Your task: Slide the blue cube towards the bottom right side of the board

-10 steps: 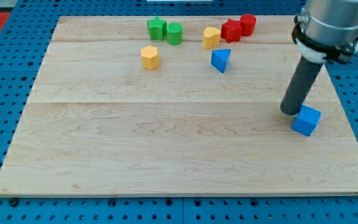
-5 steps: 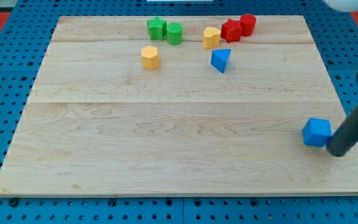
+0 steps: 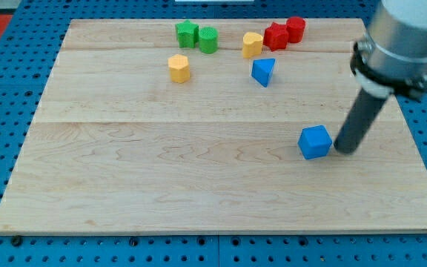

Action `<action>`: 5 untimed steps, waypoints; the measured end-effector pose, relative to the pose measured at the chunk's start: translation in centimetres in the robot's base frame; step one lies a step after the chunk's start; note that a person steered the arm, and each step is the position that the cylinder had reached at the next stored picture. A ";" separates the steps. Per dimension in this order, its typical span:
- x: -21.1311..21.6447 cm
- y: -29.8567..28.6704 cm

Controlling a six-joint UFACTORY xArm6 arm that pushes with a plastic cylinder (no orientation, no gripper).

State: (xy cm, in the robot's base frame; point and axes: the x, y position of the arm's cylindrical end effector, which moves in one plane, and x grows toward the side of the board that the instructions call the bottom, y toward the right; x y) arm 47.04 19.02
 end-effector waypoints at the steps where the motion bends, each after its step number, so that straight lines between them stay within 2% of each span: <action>1: -4.8 -5.6; 2: 1.5 -6.0; 3: 3.1 -4.5; 4: -0.4 -4.7; 5: -6.9 -5.1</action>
